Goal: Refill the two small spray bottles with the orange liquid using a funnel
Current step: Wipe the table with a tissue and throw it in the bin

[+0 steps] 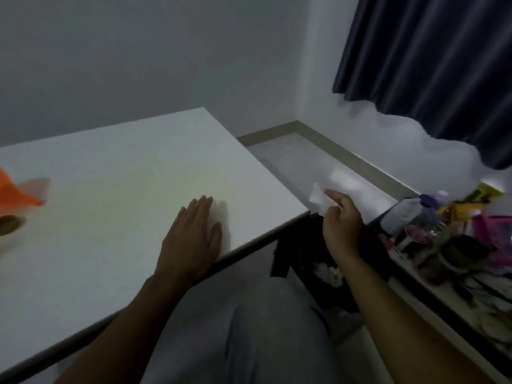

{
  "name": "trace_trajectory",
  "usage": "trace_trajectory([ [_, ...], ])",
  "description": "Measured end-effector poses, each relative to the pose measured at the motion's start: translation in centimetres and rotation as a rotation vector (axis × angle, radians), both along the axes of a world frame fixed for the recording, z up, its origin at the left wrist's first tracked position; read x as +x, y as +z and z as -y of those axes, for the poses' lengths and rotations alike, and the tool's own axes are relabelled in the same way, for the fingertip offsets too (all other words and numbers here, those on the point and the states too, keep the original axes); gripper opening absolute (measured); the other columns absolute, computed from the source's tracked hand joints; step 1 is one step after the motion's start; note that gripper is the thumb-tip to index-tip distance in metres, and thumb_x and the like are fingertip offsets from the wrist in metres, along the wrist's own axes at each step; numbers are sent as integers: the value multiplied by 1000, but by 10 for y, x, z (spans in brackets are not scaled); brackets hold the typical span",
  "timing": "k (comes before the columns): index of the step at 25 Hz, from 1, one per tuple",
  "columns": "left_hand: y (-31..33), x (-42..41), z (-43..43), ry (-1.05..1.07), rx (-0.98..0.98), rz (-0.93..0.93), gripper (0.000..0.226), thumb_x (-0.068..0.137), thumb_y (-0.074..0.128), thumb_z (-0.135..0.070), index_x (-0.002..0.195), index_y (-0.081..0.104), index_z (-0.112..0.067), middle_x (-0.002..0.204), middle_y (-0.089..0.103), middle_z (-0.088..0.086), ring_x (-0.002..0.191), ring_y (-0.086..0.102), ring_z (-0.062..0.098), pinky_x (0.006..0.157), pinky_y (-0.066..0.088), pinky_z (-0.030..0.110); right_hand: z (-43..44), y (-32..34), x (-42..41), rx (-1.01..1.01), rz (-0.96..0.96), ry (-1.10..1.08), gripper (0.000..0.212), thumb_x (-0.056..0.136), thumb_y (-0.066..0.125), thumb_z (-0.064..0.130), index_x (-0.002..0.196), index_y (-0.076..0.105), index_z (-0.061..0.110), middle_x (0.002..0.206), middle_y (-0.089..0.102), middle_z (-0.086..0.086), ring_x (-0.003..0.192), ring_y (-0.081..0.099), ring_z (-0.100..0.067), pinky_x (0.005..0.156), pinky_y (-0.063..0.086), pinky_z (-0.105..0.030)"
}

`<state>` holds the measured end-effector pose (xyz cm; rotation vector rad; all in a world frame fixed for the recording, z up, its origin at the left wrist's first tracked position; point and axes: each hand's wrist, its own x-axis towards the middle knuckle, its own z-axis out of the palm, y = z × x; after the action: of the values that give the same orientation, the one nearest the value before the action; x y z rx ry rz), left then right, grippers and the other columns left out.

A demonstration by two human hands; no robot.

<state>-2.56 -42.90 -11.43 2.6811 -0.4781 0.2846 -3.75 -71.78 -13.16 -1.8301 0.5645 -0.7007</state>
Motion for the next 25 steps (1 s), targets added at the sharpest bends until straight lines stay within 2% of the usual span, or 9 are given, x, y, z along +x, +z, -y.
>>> trace_trajectory([
  [2, -5, 5, 10, -65, 30, -27, 62, 95, 23, -46, 148, 32, -13, 156, 31, 8, 145, 24, 21, 119, 11, 32, 24, -35, 0, 30, -155, -14, 45, 90, 40, -5, 124, 65, 12, 128, 64, -9, 116, 59, -25, 87, 45, -23],
  [6, -8, 9, 5, -84, 25, -28, 60, 97, 25, -49, 145, 37, -14, 156, 32, 6, 145, 23, 19, 120, 16, 37, 47, -102, -6, 23, -507, 62, 38, 95, 54, 2, 133, 57, 6, 127, 62, -16, 108, 60, -28, 86, 45, -26],
  [10, -9, 9, 10, -72, 17, -38, 60, 96, 28, -49, 144, 37, -15, 155, 33, 6, 145, 24, 19, 119, 16, 36, 63, -152, -8, 72, -751, 119, 40, 91, 70, 22, 125, 61, 2, 114, 66, -15, 102, 62, -28, 89, 50, -30],
  [12, -9, 9, 10, -67, 6, -46, 59, 96, 29, -49, 144, 38, -15, 155, 33, 5, 145, 24, 18, 119, 17, 36, 70, -163, -5, -12, -894, 190, 34, 92, 68, 27, 116, 66, 3, 116, 67, -18, 109, 63, -35, 95, 52, -36],
  [14, -8, 8, 9, -68, 3, -43, 58, 96, 31, -48, 144, 39, -15, 155, 34, 6, 145, 25, 18, 119, 18, 36, 73, -160, -1, -52, -961, 226, 33, 95, 63, 26, 117, 68, 2, 121, 65, -18, 115, 60, -37, 99, 50, -36],
  [16, -7, 8, 10, -76, 6, -39, 58, 96, 32, -46, 143, 40, -13, 154, 36, 8, 144, 27, 20, 119, 19, 37, 75, -152, 5, -59, -932, 192, 37, 94, 63, 18, 128, 63, 3, 131, 61, -17, 122, 57, -36, 105, 46, -35],
  [18, -6, 8, 10, -83, -3, -34, 57, 96, 33, -44, 142, 41, -11, 153, 37, 10, 144, 28, 23, 118, 20, 38, 73, -134, 10, -89, -821, 153, 38, 94, 57, 9, 132, 62, 7, 135, 61, -16, 126, 55, -34, 108, 44, -35],
  [21, -7, 8, 10, -91, -6, -35, 56, 97, 33, -43, 141, 42, -11, 152, 38, 11, 143, 29, 24, 118, 21, 40, 59, -85, 23, -96, -523, 75, 36, 95, 48, 5, 124, 67, 11, 127, 67, -9, 119, 61, -26, 99, 46, -27],
  [25, -11, 8, 9, -87, 24, -38, 58, 97, 29, -45, 143, 40, -11, 153, 36, 10, 144, 27, 23, 119, 19, 40, 12, -5, 36, -97, -104, 134, 32, 96, 45, 3, 117, 69, 10, 117, 72, -3, 109, 64, -13, 95, 48, -22],
])
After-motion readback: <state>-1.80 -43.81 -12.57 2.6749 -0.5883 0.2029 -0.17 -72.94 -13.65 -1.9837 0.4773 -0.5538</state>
